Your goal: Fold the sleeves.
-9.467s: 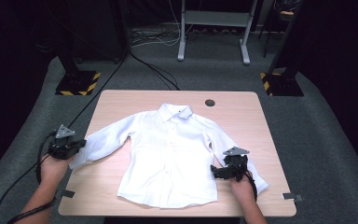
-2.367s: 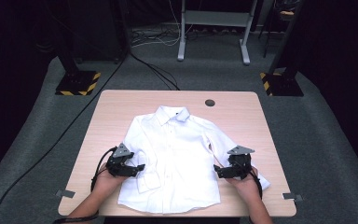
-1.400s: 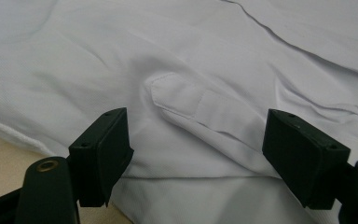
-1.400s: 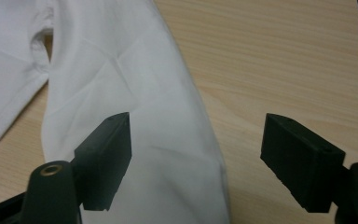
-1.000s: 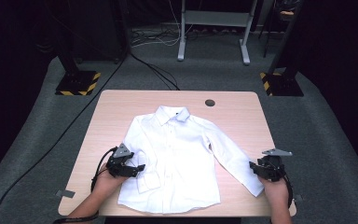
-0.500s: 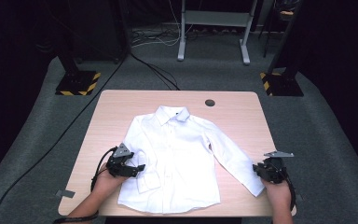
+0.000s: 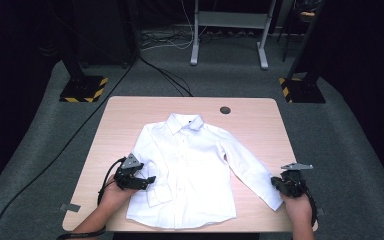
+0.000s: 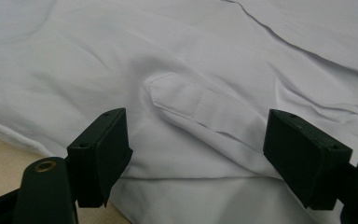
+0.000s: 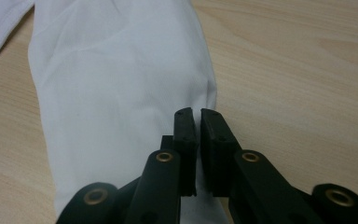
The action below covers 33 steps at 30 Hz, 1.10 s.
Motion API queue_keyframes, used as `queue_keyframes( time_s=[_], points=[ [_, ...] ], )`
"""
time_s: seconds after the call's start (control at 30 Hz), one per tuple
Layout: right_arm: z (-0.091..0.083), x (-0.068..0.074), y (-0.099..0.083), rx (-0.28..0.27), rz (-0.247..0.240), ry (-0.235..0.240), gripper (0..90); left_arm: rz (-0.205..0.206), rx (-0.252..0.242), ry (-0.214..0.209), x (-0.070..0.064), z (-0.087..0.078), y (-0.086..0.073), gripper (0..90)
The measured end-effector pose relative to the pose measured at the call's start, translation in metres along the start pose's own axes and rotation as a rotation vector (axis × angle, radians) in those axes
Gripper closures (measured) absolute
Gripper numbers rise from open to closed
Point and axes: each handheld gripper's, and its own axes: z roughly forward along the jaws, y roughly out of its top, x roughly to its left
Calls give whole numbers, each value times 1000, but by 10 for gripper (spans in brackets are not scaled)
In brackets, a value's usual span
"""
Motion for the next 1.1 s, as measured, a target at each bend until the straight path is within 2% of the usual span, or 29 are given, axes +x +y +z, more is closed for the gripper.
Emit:
queue_keyframes(
  time_s=[0.17, 0.27, 0.43, 0.6, 0.87, 1.1],
  points=[
    [0, 1, 2, 1, -13, -2, 881, 0, 1, 0, 0, 0, 0, 220],
    [-1, -1, 5, -19, -8, -8, 884, 1, 0, 1, 0, 0, 0, 220],
    [-8, -15, 11, -63, 36, -19, 885, -2, 1, -3, 0, 0, 0, 220],
    [-11, -27, 18, -70, 56, -30, 885, 0, 1, -5, -1, -1, -1, 220],
    [-14, -37, 47, -56, 34, -74, 884, 0, -1, -16, -1, -2, -2, 220],
    [-15, -34, 65, -37, 4, -90, 884, 3, -1, -18, -2, -3, -2, 220]
  ],
)
